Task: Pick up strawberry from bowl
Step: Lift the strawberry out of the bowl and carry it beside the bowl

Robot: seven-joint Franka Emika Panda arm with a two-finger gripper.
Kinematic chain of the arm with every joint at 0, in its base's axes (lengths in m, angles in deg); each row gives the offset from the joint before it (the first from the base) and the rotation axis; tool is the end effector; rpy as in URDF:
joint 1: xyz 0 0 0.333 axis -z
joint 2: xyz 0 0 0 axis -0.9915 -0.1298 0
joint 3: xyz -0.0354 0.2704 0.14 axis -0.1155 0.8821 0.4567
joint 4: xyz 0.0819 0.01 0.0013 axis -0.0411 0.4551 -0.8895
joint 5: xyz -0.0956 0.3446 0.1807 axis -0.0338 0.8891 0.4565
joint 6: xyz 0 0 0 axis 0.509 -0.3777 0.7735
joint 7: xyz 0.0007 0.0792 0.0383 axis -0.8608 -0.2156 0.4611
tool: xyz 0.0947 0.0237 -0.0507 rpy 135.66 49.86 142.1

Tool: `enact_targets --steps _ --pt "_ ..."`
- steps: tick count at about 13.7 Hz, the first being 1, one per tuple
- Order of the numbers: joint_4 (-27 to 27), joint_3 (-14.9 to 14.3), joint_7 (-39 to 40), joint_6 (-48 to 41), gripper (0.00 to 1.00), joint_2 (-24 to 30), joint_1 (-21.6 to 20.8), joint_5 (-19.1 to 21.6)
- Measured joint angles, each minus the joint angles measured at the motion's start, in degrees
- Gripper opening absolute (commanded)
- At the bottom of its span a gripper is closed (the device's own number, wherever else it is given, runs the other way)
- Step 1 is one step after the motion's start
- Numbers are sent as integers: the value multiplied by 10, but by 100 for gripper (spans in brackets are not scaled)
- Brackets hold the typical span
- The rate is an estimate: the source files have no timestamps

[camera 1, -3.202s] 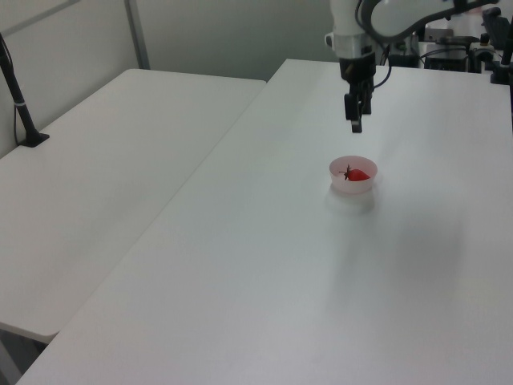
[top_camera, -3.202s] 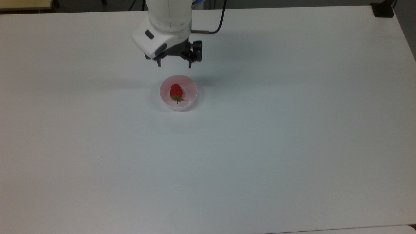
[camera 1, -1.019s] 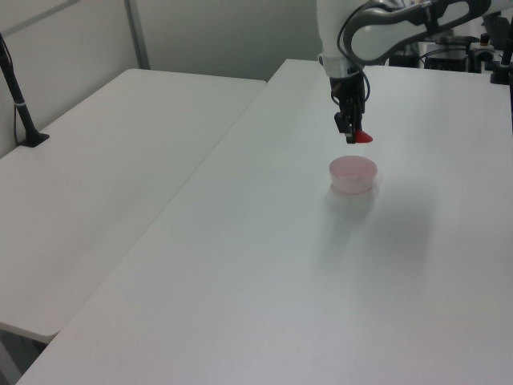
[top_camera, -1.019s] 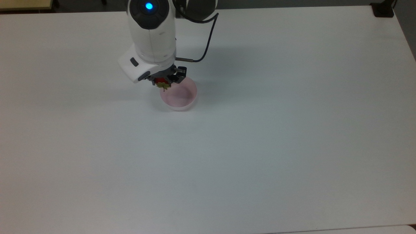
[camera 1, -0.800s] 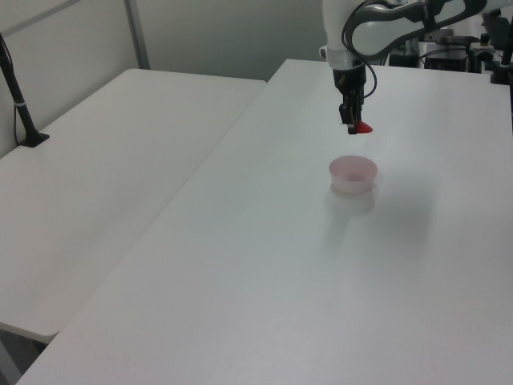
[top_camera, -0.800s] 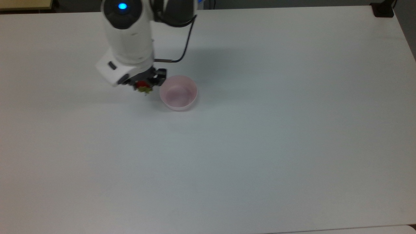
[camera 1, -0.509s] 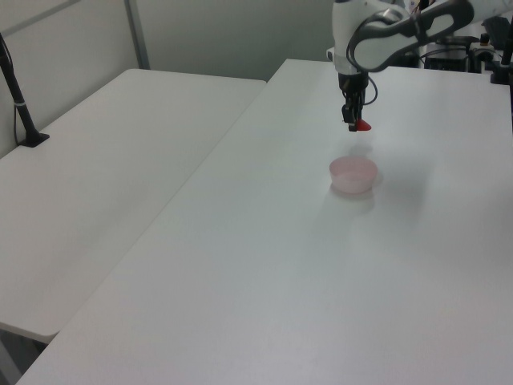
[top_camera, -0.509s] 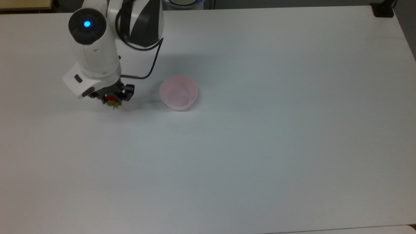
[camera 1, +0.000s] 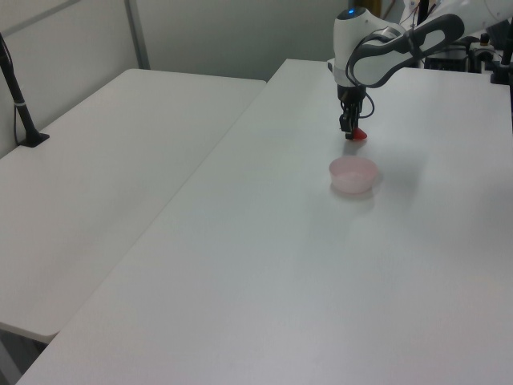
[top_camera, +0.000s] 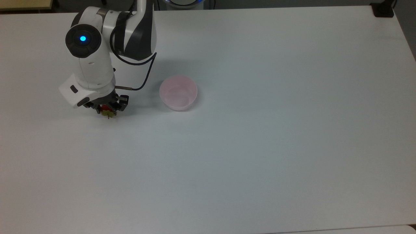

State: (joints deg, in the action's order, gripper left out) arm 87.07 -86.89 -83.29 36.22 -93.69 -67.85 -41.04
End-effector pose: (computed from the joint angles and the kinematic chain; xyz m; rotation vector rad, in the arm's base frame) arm 0.6733 -0.1638 0.3040 2.9726 -0.0105 -0.0167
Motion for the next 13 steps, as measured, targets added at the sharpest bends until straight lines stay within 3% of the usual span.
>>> enact_targets --steps 4,8,10,13 --pt "-14 3 -27 -29 100 23 -25 0" --pt "-21 8 -119 -165 100 130 -117 1" --pt "-21 8 -184 -210 100 176 -156 36" --pt "-7 -15 -199 -238 100 227 -171 99"
